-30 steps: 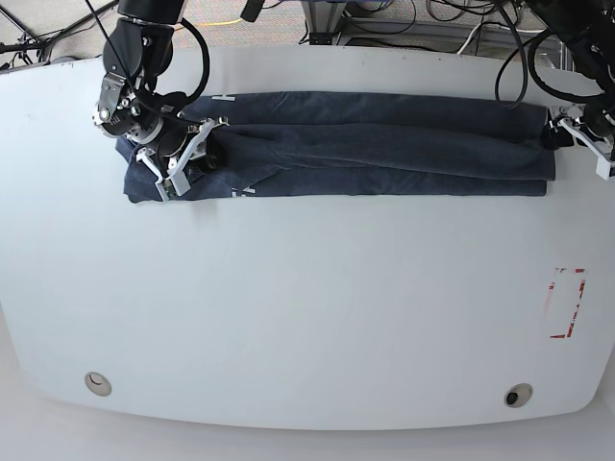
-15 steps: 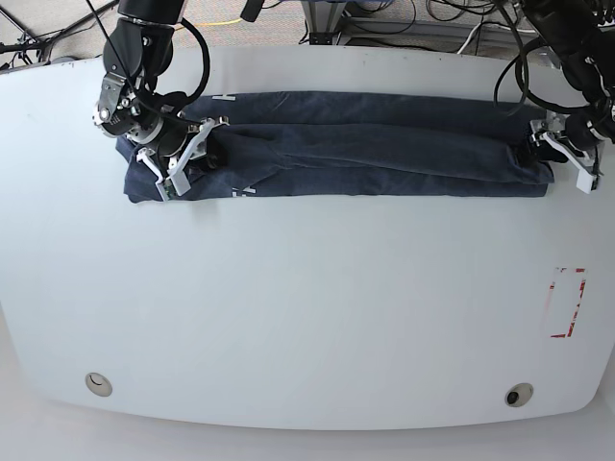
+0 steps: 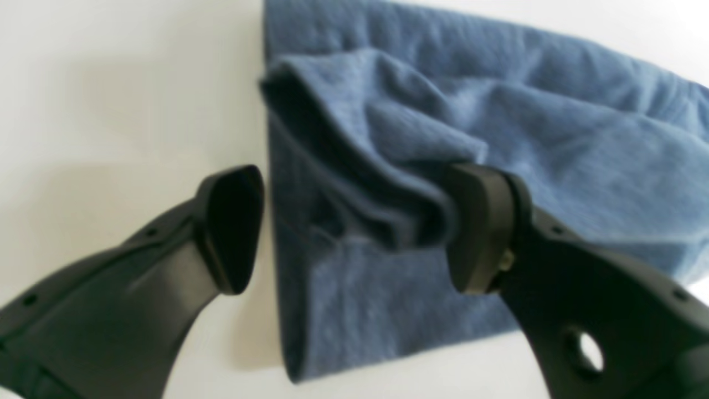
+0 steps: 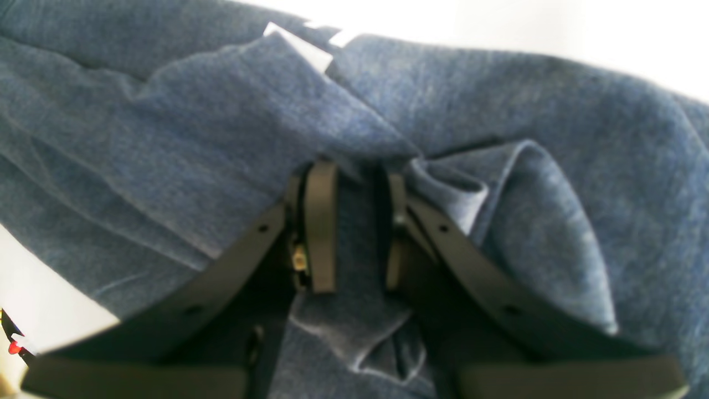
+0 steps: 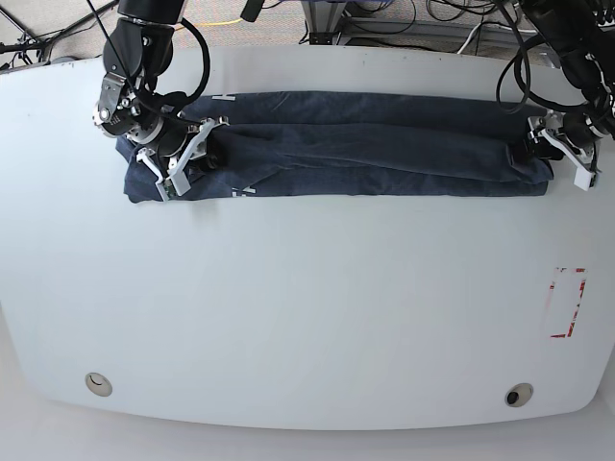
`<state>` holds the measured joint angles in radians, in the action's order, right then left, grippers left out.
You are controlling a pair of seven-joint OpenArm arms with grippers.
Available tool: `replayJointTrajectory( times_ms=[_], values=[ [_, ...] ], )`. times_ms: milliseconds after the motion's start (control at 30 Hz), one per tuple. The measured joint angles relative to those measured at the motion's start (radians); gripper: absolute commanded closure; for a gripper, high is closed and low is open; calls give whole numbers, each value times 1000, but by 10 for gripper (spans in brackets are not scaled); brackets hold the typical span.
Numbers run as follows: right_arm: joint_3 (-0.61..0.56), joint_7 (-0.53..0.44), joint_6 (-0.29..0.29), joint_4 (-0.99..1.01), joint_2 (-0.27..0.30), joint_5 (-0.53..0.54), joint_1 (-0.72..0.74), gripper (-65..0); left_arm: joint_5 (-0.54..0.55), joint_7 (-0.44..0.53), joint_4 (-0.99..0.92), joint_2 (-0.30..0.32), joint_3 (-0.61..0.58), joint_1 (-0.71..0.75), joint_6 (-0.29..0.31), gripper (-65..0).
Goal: Fold the T-shirt properly
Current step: 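Tuck the strip end under with the left gripper, pushing toward the right gripper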
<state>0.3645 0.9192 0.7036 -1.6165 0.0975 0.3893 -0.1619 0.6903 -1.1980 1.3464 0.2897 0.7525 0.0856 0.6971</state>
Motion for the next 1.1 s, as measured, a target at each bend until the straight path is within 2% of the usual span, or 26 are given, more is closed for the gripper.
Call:
replayJointTrajectory(
  times_ms=[133, 300, 433, 667, 867, 1033, 1100],
  values=[
    [0, 0, 0, 0, 0, 0, 0, -117, 69, -72, -2, 38, -3, 20, 0, -401],
    [0, 0, 0, 1, 0, 0, 0, -117, 119, -73, -2, 50, -1, 16, 0, -401],
    [0, 0, 0, 1, 0, 0, 0, -117, 113, -73, -2, 46, -3, 17, 0, -401],
    [0, 0, 0, 1, 0, 1, 0, -117, 42, -68, -5, 37, -3, 8, 0, -401],
    [0, 0, 0, 1, 0, 0, 0, -117, 40, -66, -5, 7, -6, -14, 0, -401],
    [0, 0, 0, 1, 0, 0, 0, -117, 40, -63, -5, 6, -6, -16, 0, -396],
    [0, 0, 0, 1, 0, 0, 0, -117, 40, -62, -5, 5, -6, -16, 0, -362]
  ],
)
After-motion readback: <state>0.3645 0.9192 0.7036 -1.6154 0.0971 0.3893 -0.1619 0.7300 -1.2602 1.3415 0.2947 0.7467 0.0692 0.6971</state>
